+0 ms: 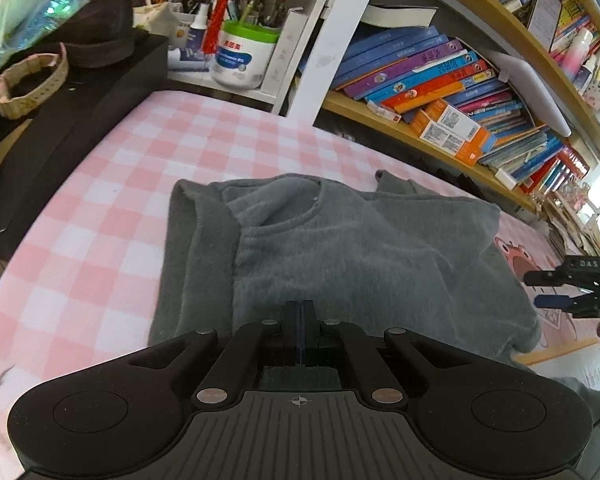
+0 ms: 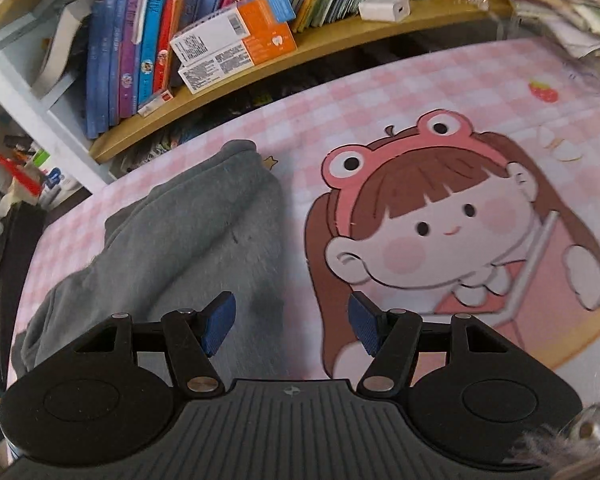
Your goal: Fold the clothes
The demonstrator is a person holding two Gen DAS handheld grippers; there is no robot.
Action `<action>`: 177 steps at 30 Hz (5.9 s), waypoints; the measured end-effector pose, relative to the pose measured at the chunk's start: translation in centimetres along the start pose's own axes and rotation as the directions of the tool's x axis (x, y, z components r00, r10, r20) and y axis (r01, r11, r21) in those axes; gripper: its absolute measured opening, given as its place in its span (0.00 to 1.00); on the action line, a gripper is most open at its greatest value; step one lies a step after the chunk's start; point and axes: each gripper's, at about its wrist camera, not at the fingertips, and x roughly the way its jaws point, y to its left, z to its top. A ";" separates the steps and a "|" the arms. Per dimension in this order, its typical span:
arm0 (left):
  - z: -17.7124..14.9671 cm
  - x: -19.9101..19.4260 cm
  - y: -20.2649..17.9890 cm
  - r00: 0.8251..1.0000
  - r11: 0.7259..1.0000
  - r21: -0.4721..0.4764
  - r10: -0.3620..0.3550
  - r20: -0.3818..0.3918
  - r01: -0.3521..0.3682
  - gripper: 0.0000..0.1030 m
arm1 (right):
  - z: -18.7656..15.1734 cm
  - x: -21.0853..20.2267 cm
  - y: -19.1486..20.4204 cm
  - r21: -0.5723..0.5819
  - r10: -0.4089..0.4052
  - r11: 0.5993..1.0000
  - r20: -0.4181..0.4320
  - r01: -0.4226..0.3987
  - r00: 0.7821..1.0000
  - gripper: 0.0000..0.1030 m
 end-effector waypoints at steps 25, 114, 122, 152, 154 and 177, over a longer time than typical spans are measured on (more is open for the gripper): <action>-0.5 0.4 0.9 0.999 0.998 -0.062 -0.034 -0.015 0.033 0.02 | -10.1 -4.6 19.6 -0.666 0.410 0.546 -0.316 -0.508 0.855 0.17; -0.3 0.9 0.1 0.999 1.000 -0.023 -0.017 -0.041 0.016 0.02 | 2.2 -5.7 -9.4 0.064 -0.415 0.908 0.268 0.414 0.869 0.17; 0.2 0.0 -0.4 0.999 1.000 0.005 -0.011 -0.037 0.011 0.03 | -1.7 -8.9 -12.2 0.180 -0.437 0.897 0.227 0.403 0.870 0.37; 4.4 4.6 -0.3 0.996 1.000 -0.002 0.030 -0.082 -0.030 0.05 | -6.9 -9.5 -14.3 0.011 -0.312 0.950 0.091 0.312 0.946 0.15; 5.0 5.2 -0.4 0.996 0.999 -0.001 0.037 -0.080 -0.038 0.05 | -6.1 -8.8 -14.2 0.000 -0.307 0.951 0.094 0.308 0.947 0.15; -2.5 -3.0 -2.9 0.995 0.998 0.066 0.026 -0.093 -0.020 0.06 | -10.8 -11.1 -12.3 -0.133 -0.325 0.930 0.143 0.343 0.935 0.28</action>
